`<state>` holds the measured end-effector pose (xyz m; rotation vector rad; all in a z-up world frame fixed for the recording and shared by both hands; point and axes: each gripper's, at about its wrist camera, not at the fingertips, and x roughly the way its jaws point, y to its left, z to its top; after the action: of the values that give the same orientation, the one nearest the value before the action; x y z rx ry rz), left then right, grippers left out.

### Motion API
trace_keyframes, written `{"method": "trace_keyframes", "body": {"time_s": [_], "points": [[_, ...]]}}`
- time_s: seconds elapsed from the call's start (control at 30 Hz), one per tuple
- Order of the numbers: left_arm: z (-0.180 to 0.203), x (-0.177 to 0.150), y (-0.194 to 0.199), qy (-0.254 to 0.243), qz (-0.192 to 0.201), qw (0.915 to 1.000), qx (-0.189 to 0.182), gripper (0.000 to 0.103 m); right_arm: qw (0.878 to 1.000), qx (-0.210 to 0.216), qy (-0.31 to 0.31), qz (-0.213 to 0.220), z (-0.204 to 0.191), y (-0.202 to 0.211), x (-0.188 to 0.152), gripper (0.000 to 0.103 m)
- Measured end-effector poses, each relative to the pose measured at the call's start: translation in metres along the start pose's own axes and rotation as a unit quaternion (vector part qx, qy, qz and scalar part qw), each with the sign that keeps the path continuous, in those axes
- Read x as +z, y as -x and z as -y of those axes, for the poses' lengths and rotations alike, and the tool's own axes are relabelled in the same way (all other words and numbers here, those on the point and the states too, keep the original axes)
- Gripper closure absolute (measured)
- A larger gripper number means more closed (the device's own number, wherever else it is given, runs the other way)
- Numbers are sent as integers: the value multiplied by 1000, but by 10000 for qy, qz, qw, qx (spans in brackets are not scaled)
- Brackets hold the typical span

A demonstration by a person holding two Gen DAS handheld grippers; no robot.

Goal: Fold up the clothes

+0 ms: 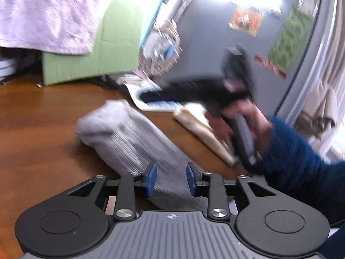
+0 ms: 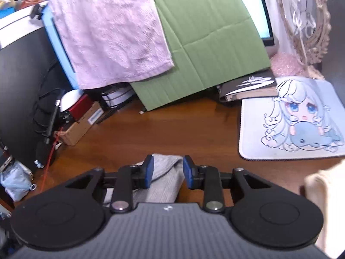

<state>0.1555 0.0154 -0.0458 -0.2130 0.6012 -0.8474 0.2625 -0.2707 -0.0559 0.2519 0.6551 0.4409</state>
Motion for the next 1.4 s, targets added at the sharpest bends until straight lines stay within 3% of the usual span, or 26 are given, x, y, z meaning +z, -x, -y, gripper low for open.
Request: {"method": "trace_keyframes", "body": {"time_s": [0.07,0.2,0.37,0.53,0.57,0.6,0.63,0.9,1.17,1.27,1.4], "points": [[-16,12,10,159,39,9996,213,66,9999,96,124,26,-9,17,-8,70],[-60,33,3,743,-146,9952,618,68,9987,354,363,16,-36,44,-35,70],[-103,44,-30,1653,-500,9833,573,68,9966,731,364,58,-56,63,-66,68],[-130,44,-50,2441,-528,9677,354,68,9942,999,382,70,-68,74,-86,68],[-134,45,-53,2566,-523,9647,272,70,9933,1083,404,3,-70,74,-91,68],[-136,45,-56,2634,-531,9630,208,83,9922,1166,433,-67,-72,74,-96,68],[-135,47,-59,2616,-547,9634,194,95,9922,1155,458,-142,-74,72,-100,68],[-137,66,-57,2260,-391,9724,417,97,9933,397,1063,204,-105,79,-136,78],[-142,64,-63,2166,-454,9738,523,97,9657,-705,2406,677,-152,100,-192,81],[-142,64,-63,2087,-496,9752,537,97,9690,-740,2271,626,-150,105,-197,81],[-136,65,-61,1885,-534,9791,544,96,9849,-295,1648,434,-133,120,-190,81]]}}
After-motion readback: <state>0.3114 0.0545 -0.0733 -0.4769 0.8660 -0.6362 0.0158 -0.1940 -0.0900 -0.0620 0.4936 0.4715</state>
